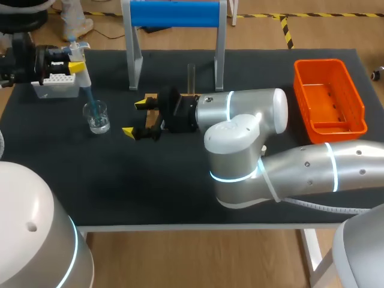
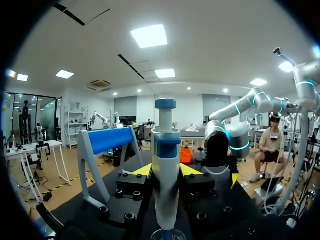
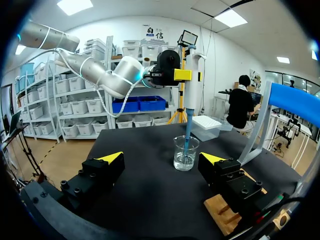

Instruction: Invert the test tube, pick up the pipette, mount the tip to pipette, aspirate from beaker and dispense into the tube, eject the tip, return the pipette, and cap with the stopper.

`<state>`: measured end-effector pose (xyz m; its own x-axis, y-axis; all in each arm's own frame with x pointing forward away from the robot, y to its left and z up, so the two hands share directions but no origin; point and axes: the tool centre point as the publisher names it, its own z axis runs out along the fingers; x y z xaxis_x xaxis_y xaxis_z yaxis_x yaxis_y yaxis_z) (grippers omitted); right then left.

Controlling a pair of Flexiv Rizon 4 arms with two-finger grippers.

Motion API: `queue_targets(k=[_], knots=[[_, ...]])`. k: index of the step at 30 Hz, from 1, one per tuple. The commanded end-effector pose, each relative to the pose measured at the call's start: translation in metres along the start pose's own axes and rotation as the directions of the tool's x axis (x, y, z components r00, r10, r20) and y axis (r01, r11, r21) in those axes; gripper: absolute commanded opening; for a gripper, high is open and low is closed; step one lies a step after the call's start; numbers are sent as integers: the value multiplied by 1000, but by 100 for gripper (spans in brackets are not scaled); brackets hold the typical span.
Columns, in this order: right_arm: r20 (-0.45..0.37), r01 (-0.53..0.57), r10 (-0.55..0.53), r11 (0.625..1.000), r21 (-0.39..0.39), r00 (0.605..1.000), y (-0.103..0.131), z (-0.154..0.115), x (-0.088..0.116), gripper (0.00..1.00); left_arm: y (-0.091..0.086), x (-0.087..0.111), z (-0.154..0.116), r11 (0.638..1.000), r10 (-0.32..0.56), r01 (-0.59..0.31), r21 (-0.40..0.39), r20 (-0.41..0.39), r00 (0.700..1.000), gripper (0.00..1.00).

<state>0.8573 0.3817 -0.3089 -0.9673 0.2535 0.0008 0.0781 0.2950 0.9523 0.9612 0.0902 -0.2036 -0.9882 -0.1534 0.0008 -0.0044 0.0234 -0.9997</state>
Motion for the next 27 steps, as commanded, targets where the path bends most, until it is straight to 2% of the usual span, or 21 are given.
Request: queue_targets(k=[1, 12, 20, 27], knots=[[-6, 9, -9, 1000, -4, 1000, 3, -6, 3, 100, 1, -1, -1, 1000, 2, -2, 4, -5, 1000, 0], [-30, 23, -21, 998, 51, 999, 38, -43, 6, 100, 1, -1, -1, 1000, 2, -2, 4, -5, 1000, 0], [-111, 37, -26, 995, 93, 993, 67, -67, 4, 100, 1, -1, -1, 1000, 2, -2, 4, -5, 1000, 0], [-180, 56, -34, 991, 118, 983, 91, -77, -4, 100, 1, -1, -1, 1000, 2, -2, 4, -5, 1000, 0]])
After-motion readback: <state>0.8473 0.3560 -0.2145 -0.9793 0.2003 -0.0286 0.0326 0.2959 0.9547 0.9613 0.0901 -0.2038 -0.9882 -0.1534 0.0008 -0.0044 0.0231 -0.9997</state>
